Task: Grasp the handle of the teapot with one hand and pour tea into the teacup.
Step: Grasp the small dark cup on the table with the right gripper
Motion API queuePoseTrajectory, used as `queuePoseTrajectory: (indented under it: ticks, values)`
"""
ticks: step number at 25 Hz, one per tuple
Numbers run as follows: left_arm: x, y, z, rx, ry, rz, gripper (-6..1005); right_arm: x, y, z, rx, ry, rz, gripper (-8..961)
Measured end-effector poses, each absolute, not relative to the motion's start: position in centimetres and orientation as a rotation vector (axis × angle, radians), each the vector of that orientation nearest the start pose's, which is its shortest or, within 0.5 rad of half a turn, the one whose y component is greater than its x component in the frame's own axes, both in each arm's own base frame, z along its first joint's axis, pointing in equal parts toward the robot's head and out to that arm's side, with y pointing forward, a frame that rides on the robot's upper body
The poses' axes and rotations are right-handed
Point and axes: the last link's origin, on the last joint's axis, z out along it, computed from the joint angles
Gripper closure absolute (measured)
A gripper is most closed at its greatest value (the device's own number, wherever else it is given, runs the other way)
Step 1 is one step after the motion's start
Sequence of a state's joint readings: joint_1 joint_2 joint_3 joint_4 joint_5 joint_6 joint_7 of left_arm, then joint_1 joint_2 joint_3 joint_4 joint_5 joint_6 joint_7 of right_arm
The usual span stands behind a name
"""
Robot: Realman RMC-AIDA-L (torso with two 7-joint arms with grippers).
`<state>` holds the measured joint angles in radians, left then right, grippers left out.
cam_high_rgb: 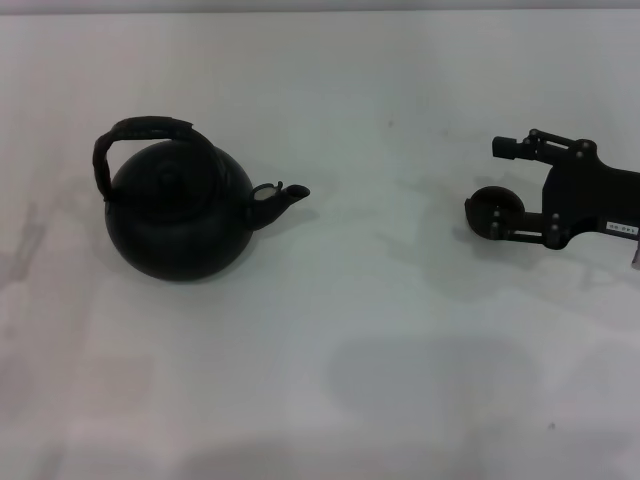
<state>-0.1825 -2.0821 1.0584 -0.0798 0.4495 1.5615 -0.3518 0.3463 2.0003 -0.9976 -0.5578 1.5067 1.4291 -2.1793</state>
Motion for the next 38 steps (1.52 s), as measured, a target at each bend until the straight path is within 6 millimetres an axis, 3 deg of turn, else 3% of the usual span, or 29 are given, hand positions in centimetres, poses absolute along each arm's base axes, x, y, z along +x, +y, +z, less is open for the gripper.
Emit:
queuePoseTrajectory:
  ticks: [9,31,38]
  values:
    - [-38.6,20.2,0.8,-1.477,-0.64,-0.769,137,31.7,30.3,-0.5,-2.659,0.344,0.475,102]
    - [-38.6,20.5,1.0,-1.477,-0.624,-0.767,138,32.8,30.7,-0.5,-2.648,0.357,0.356,99]
    - [-38.6,20.5,1.0,-1.478,-0.624,-0.767,137,32.9,30.8,-1.4,-2.671,0.333,0.277,100]
